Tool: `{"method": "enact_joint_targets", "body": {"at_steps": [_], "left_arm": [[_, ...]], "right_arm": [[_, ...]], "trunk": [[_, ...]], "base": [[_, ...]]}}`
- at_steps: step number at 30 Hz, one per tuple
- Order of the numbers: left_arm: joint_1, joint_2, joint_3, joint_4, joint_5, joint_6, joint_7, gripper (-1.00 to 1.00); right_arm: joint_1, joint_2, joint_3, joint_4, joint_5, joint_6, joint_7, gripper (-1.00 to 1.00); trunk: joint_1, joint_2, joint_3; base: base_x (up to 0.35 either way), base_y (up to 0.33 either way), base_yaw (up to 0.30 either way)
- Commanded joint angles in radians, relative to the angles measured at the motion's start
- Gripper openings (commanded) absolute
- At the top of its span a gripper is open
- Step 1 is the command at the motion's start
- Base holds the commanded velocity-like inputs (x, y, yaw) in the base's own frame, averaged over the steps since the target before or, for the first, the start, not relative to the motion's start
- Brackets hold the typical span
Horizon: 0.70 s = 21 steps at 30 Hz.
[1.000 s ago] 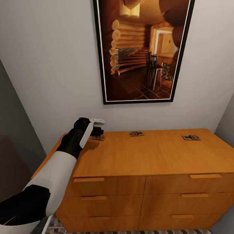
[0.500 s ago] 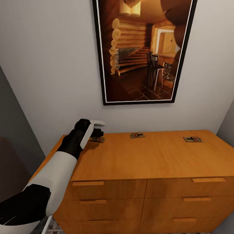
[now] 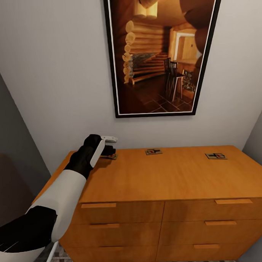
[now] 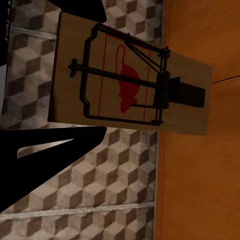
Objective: Take the four mousetraps from the cabinet in the bathroom and place them on the bathroom floor. Make sure all four end up on the same floor surface, and ensure that at least two of them are either under or directly next to the same bathroom sink.
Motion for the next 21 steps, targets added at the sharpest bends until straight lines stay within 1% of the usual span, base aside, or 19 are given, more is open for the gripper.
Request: {"method": "enact_joint_targets", "body": {"at_steps": [1,10,21], "left_arm": [[-0.001,0.0,-0.002,-0.001,0.01,0.003,0.01,1.0],[-0.001,0.0,-0.002,0.0,0.01,0.003,0.01,1.0],[-0.001,0.0,-0.002,0.0,0.009,0.003,0.01,1.0]], "right_arm": [[-0.001,0.0,0.006,0.001,-0.011,-0.003,0.008,-1.0],[-0.001,0.0,0.006,0.001,-0.012,-0.003,0.008,-1.0],[-0.001,0.0,0.006,0.001,-0.012,-0.003,0.008,-1.0]], "trunk": [[0.0,-0.001,-0.001],[0.0,-0.001,-0.002],[0.0,-0.001,-0.011]], "base": [[0.0,0.0,0.0],[0.0,0.0,0.023],[0.0,0.0,0.163]]}}
